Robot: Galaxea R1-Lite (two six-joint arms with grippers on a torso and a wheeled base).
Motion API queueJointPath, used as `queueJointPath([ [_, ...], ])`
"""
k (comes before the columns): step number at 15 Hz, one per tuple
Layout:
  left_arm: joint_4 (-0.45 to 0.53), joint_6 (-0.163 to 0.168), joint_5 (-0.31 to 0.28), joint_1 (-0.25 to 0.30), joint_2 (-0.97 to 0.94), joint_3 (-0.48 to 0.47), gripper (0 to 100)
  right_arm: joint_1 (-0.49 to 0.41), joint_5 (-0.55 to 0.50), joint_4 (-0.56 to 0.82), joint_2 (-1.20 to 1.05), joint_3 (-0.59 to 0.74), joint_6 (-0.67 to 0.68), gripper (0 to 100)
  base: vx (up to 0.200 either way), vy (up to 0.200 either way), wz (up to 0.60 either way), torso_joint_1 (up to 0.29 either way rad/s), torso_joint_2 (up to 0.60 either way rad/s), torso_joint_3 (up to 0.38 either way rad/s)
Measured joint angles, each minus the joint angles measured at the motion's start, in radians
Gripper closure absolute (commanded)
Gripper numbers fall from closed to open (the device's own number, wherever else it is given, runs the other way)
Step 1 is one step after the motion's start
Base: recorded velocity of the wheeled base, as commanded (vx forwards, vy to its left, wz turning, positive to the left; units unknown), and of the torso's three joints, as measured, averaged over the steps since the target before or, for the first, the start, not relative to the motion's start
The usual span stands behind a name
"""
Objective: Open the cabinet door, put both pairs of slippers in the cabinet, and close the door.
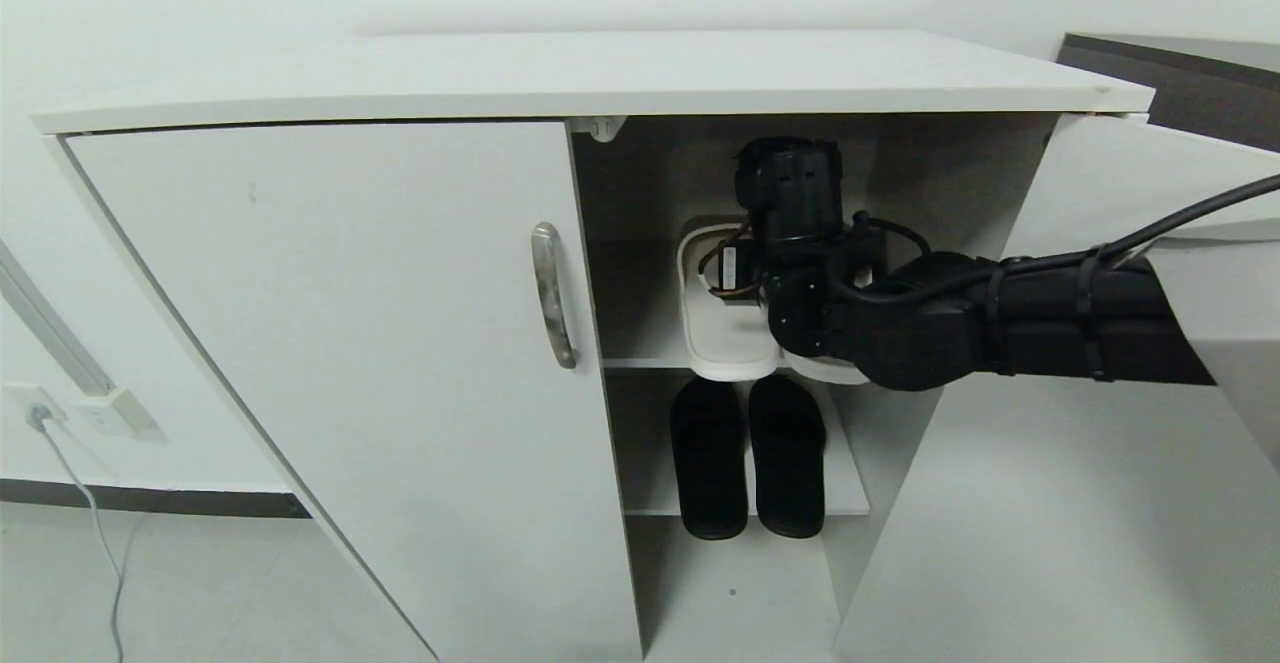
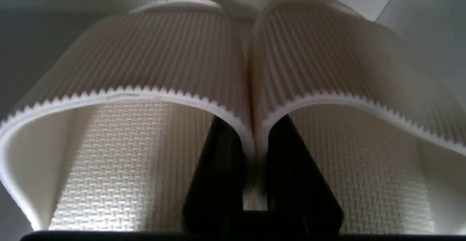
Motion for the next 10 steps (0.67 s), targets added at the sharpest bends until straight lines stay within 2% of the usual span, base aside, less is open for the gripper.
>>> queueJointPath([
  [4, 0.0, -0.001, 0.0, 0.001, 0.0, 0.0, 100, -0.01, 0.001, 0.043, 0.051, -0.096, 0.001, 100, 0.0, 0.0, 0.0, 0.0, 0.0, 0.0],
  [9, 0.0, -0.001, 0.001, 0.001, 0.0, 0.0, 100, -0.017, 0.002, 0.046, 0.081, -0.109, 0.002, 100, 0.0, 0.0, 0.0, 0.0, 0.0, 0.0],
  [10, 0.0, -0.001, 0.002, 0.001, 0.0, 0.0, 100, -0.018, 0.002, 0.047, 0.083, -0.109, 0.003, 0, 0.0, 0.0, 0.0, 0.0, 0.0, 0.0],
])
